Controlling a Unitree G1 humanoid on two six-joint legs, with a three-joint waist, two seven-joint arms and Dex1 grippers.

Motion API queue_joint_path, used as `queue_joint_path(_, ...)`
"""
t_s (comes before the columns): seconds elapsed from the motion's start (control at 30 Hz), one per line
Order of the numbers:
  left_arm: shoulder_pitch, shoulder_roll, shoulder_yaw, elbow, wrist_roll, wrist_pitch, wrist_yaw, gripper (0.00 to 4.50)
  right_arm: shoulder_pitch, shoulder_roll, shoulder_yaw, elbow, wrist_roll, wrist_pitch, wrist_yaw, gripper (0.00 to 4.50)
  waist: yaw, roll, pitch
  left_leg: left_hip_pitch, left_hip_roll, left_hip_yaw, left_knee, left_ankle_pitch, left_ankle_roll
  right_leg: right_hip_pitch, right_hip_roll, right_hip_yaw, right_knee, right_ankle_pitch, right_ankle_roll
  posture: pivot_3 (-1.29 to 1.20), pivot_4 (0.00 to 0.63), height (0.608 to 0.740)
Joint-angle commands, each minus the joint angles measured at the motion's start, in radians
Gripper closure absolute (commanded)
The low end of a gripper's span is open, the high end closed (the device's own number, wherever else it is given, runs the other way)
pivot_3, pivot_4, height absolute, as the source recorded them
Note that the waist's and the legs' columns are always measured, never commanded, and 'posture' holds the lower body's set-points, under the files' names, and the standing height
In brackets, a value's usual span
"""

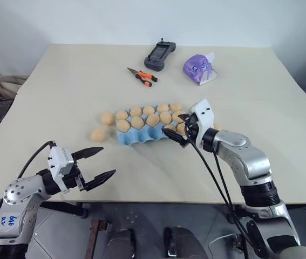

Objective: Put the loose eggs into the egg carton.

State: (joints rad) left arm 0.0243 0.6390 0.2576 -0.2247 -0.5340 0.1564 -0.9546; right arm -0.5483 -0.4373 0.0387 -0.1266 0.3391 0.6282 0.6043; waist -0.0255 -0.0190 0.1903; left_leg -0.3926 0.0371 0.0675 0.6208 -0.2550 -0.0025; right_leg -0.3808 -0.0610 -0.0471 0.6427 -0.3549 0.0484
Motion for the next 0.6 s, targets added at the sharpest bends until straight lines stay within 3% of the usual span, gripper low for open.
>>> queue_joint_path(0.03, -0.030, 0.005, 0.007, -0.003, -0.040, 0.020, -0.020, 0.00, 0.183, -0.116, -0.194, -0.110, 0.046, -0.246, 0.156, 0.03, 0.017, 0.000, 0.000, -0.001, 0.000, -0.001, 0.000, 0.000, 0.000, 0.000, 0.000, -0.001, -0.001, 0.000, 0.000, 0.00, 0.150, 0.740)
queue_joint_path(0.2, -0.085, 0.014, 0.008, 0.041, -0.052, 0.041, -0.048, 0.00, 0.417, -0.209, -0.398, -0.103, 0.062, -0.399, 0.217, 0.03, 0.019, 0.000, 0.000, -0.001, -0.001, 0.000, -0.001, -0.002, 0.001, 0.003, 0.000, -0.001, -0.006, 0.000, 0.001, 0.00, 0.150, 0.740)
queue_joint_path(0.37, -0.135, 0.025, -0.002, 0.096, -0.039, 0.048, -0.079, 0.00, 0.601, -0.224, -0.544, -0.044, 0.062, -0.504, 0.240, 0.03, 0.006, 0.000, 0.000, 0.004, -0.001, 0.001, -0.001, 0.000, 0.000, 0.004, 0.001, 0.000, -0.001, 0.000, 0.001, 0.00, 0.150, 0.740)
queue_joint_path(0.6, -0.158, 0.028, -0.007, 0.116, -0.031, 0.048, -0.095, 0.00, 0.650, -0.213, -0.503, -0.015, 0.056, -0.561, 0.244, 0.03, -0.009, 0.000, 0.000, 0.007, -0.001, 0.002, 0.000, 0.003, 0.000, 0.005, 0.001, 0.003, 0.004, 0.001, 0.000, 0.00, 0.150, 0.740)
